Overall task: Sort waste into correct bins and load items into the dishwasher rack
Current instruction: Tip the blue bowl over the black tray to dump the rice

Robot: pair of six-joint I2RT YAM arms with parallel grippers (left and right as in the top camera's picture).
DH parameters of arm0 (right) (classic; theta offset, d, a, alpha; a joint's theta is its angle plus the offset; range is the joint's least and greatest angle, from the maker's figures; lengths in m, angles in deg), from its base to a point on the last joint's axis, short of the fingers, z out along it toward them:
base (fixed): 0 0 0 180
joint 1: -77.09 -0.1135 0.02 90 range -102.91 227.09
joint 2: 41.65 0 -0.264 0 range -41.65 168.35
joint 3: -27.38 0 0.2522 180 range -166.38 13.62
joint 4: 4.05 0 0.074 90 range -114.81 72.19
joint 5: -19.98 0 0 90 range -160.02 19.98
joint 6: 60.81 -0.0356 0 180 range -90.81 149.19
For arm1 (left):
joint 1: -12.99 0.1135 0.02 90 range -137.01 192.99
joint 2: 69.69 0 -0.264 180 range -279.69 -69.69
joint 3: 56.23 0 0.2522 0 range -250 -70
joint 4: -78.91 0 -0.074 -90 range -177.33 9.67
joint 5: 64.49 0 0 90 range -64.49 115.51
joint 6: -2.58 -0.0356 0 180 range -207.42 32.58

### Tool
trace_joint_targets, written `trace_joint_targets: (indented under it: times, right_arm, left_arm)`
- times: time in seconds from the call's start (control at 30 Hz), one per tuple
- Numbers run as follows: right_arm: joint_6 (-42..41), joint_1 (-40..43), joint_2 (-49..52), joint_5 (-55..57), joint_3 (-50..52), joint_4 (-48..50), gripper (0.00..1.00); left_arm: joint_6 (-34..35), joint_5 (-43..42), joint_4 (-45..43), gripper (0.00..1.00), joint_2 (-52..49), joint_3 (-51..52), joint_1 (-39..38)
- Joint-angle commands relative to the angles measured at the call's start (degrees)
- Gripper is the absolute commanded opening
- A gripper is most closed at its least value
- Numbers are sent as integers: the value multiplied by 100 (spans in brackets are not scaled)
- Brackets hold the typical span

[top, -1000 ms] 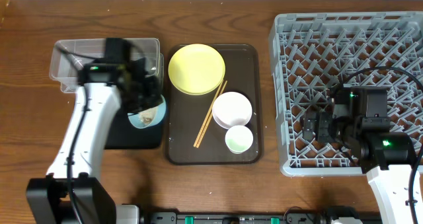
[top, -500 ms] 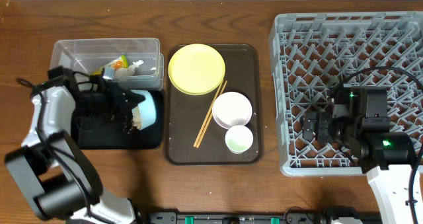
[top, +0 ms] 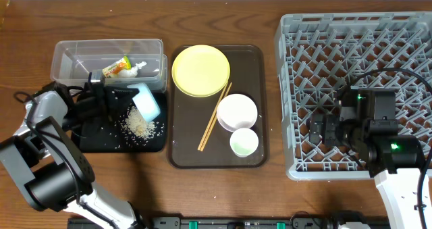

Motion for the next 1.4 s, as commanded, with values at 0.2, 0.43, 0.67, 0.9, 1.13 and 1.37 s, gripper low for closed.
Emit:
trace_joint_targets:
  times: [0.2,0.43,0.67,0.9,1.13,1.37]
  right_arm:
    - [-9,24,-13,-31,-111,-28,99]
    - [-9,24,-13,-31,-111,-31,99]
    - [-9,24,-13,-31,-111,-31,99]
    - [-9,24,-13,-31,-111,-31,99]
    - [-9,24,-13,-31,-111,-39,99]
    - [-9,24,-13,-31,-111,-42,99]
  left_arm:
    - [-46,-688,153,6,-22,44,92]
    - [33,-688,269,6,-22,44,94]
    - [81,-688,280,6,-22,44,92]
    - [55,-660,260,6,-22,44,94]
    - [20,-542,-50,6,-22,44,92]
    - [378,-258,-254,6,-22,42,186]
